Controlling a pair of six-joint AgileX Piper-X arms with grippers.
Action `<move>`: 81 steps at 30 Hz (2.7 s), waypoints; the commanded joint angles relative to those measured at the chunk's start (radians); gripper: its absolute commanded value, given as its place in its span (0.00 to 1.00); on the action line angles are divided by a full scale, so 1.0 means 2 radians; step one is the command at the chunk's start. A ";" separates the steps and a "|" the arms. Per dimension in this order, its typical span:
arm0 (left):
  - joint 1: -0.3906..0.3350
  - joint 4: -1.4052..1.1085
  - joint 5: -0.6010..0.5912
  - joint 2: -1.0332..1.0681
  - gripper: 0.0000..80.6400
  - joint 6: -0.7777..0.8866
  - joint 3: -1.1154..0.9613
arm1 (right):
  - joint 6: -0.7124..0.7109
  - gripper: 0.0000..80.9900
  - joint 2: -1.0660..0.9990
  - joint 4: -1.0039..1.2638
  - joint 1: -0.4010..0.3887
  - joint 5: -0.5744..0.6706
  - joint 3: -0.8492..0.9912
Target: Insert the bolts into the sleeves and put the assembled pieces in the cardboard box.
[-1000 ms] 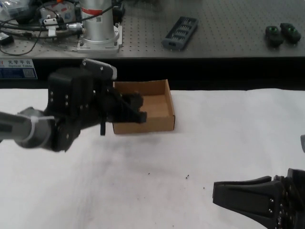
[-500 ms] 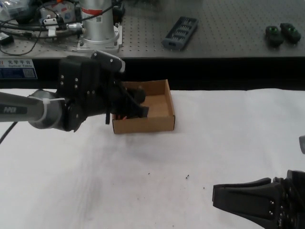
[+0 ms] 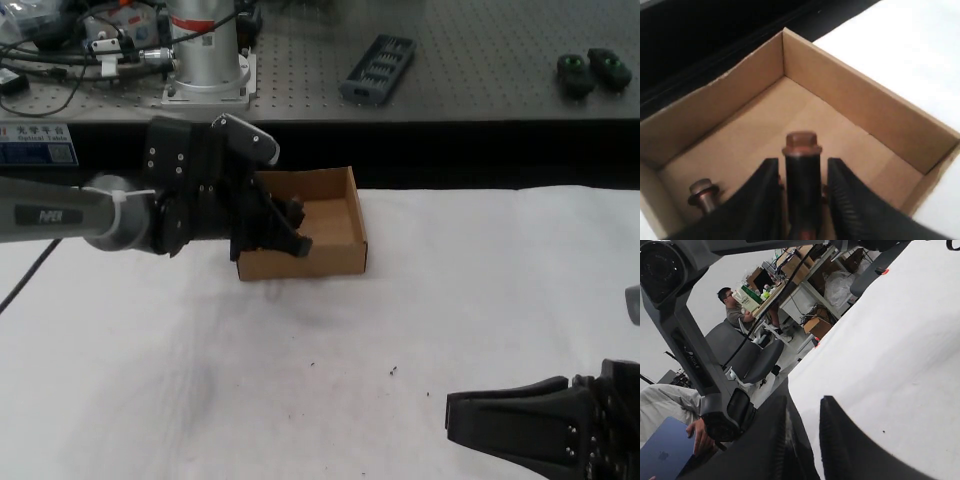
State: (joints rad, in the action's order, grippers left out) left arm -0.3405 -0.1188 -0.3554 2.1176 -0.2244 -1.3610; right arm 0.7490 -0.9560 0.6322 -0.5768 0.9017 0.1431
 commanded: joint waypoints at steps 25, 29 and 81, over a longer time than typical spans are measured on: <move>-0.007 -0.042 0.095 -0.465 0.18 0.125 0.292 | -0.183 0.05 0.033 -0.097 0.244 0.034 0.108; -0.007 -0.042 0.159 -0.555 0.09 0.128 0.375 | -0.302 0.05 0.100 -0.285 0.279 -0.069 0.113; -0.068 0.167 0.150 -0.798 0.01 0.248 0.564 | -0.446 0.05 0.351 -0.672 0.288 -0.285 0.121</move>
State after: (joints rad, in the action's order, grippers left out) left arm -0.4712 0.2206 -0.0642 0.5294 0.2613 -0.2303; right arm -0.1348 -0.2618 -0.7272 -0.0076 0.3282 0.3752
